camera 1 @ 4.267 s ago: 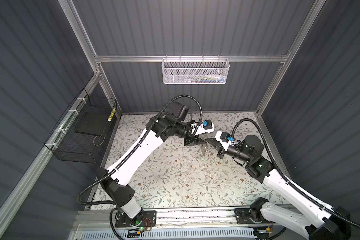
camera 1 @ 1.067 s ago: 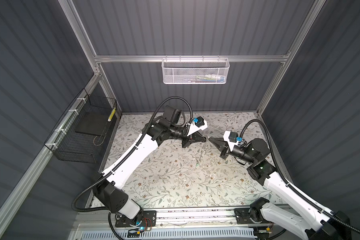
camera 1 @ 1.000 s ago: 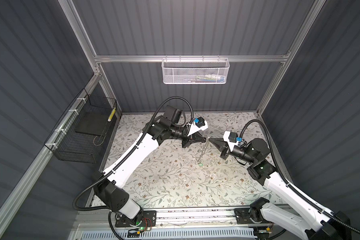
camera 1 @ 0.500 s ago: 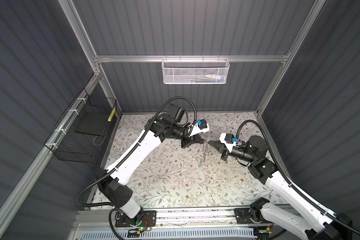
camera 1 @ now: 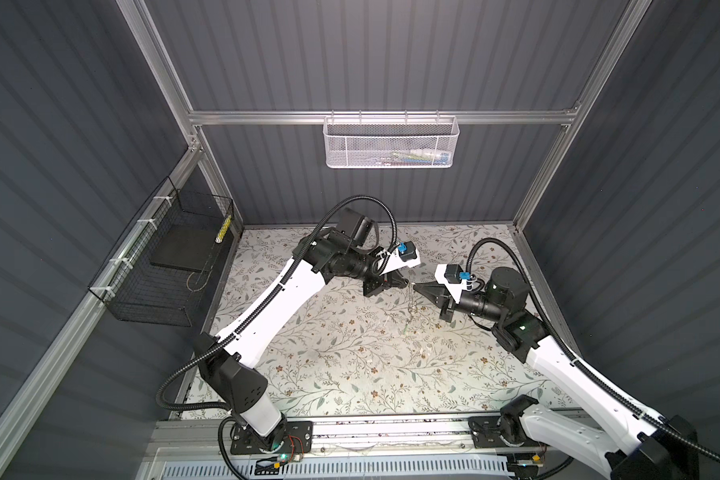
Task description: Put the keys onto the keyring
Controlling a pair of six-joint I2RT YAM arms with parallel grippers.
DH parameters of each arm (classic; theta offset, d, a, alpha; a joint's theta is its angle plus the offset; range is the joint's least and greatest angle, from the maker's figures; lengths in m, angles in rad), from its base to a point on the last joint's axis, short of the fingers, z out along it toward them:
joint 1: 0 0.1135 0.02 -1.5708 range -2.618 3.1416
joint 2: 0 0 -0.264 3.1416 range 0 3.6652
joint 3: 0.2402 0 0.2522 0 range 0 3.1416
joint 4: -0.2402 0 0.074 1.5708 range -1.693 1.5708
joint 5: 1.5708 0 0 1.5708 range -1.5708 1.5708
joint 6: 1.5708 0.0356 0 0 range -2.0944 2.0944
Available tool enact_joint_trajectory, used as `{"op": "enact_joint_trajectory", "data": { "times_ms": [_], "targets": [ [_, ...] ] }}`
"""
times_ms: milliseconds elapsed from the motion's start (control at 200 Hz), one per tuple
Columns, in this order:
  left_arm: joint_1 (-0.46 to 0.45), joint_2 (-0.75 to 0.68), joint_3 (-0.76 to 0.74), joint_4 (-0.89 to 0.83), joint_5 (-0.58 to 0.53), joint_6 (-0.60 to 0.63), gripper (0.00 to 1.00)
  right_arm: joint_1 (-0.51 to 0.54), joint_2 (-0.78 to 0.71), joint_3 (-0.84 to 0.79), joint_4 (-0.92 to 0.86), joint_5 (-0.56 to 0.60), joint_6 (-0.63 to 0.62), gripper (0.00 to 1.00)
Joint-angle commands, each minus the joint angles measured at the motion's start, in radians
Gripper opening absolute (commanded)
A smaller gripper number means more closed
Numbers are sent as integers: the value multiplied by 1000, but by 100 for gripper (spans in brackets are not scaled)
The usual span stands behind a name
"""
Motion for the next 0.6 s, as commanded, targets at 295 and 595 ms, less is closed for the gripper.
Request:
{"op": "enact_joint_trajectory", "data": {
  "times_ms": [295, 595],
  "targets": [
    [0, -9, 18, -66, -123, 60, 0, -34, -41, -9, -6, 28, 5, 0],
    [0, 6, 32, -57, -113, 60, 0, -40, -22, -5, -12, -18, 21, 0]
  ]
}}
